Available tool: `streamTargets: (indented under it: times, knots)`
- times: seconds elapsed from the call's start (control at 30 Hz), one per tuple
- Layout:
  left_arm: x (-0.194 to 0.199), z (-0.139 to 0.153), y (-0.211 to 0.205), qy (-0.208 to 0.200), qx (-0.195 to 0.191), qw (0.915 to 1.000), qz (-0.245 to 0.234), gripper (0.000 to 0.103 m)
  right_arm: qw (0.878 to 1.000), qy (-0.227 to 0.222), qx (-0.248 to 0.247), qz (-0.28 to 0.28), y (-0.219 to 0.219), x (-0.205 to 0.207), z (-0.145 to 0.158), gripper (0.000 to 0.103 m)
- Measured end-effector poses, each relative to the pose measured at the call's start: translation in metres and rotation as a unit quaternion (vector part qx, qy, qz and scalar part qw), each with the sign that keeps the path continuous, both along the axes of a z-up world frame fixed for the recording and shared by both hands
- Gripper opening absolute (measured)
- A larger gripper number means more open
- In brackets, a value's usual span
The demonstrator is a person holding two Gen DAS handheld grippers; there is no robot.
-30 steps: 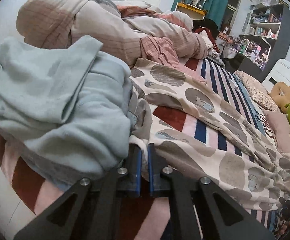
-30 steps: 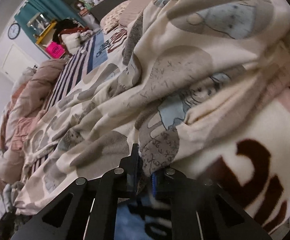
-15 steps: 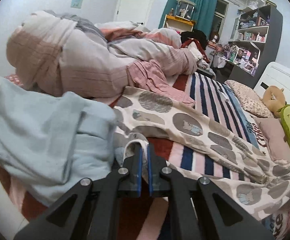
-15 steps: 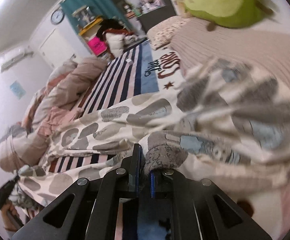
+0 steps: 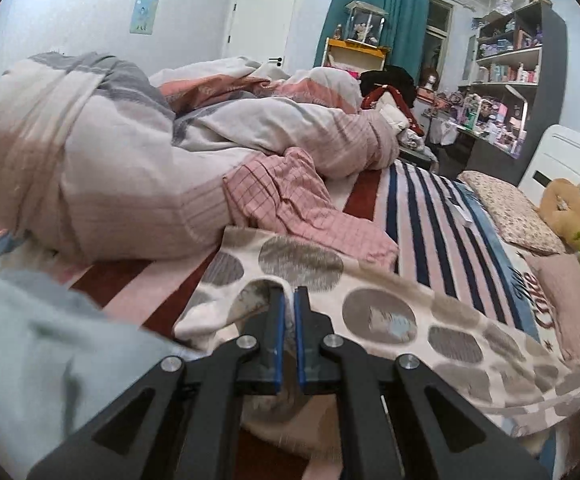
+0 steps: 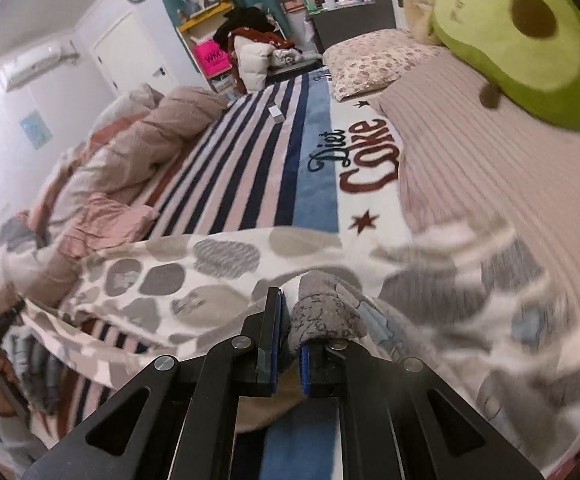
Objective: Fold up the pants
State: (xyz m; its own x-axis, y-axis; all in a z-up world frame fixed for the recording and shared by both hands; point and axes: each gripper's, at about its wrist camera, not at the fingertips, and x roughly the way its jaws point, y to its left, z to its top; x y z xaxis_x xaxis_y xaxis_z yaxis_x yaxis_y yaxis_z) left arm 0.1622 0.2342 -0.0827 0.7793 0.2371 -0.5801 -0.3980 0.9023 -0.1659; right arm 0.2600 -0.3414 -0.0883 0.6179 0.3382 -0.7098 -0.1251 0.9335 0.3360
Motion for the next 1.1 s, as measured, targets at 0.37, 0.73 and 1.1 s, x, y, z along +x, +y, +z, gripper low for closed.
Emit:
streamTargets:
  times: [0.37, 0.73, 1.1]
  knots:
    - [0.087, -0.02, 0.018, 0.0, -0.007, 0.9995, 0.031, 0.001, 0.999, 0.002, -0.045, -0.004, 0.018, 0.068, -0.014, 0.002]
    - [0.144, -0.062, 0.021, 0.07, -0.007, 0.9973, -0.02, 0.011, 0.993, 0.016, -0.119, -0.011, 0.048, 0.105, -0.047, 0.031]
    - [0.128, -0.071, 0.046, 0.102, 0.007, 0.9947, -0.01, 0.071, 0.991, -0.042, -0.086, 0.094, 0.112, 0.057, -0.01, 0.059]
